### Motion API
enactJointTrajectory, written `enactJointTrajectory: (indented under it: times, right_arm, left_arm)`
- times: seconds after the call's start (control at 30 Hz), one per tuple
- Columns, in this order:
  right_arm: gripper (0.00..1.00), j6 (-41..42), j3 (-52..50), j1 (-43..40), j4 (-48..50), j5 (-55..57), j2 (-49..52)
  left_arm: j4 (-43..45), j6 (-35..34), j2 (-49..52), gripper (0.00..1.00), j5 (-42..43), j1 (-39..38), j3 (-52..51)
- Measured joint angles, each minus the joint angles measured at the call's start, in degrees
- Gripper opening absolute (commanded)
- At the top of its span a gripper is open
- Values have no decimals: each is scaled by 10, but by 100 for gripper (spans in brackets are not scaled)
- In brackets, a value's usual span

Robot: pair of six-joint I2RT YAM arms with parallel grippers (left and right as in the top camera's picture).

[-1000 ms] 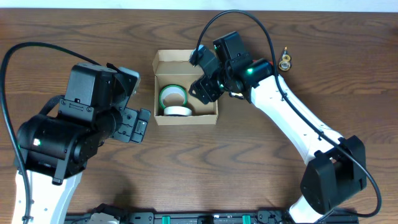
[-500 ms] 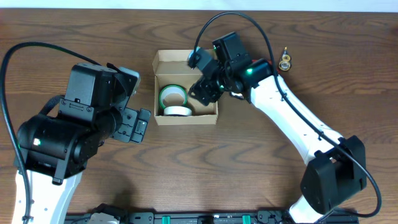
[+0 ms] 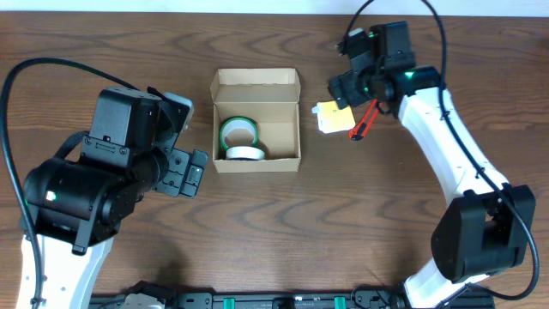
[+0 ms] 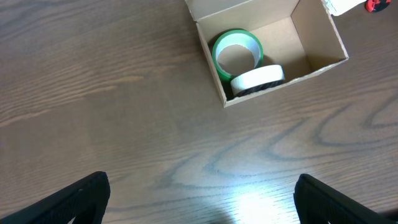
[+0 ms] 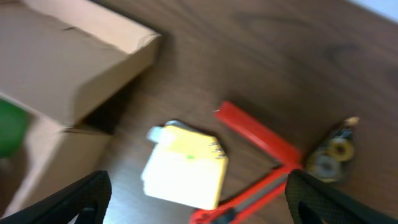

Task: Pack container
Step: 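Release the white roll and raise the right gripper out of the box, then grasp the red-handled tool upright with the right gripper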

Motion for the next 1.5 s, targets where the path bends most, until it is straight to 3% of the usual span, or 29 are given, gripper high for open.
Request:
enactJointTrajectory:
  times: [0.3,0.67,1.2,1.37,1.5]
  right_arm:
    - [98,-76,17,-42,12,2,78]
    - [95,-147,120,-54,-15,2,202]
    - [89,-172,121,-84,-1,6,262]
    - [82,-174,121,-84,-1,-7,272]
    - [68,-175,123,-84,0,-23,276]
  left_arm:
    - [0,0,0,95,0,0,0]
    - [0,0,0,95,0,0,0]
    - [0,0,0,95,0,0,0]
    - [0,0,0,95,0,0,0]
    - [0,0,0,95,0,0,0]
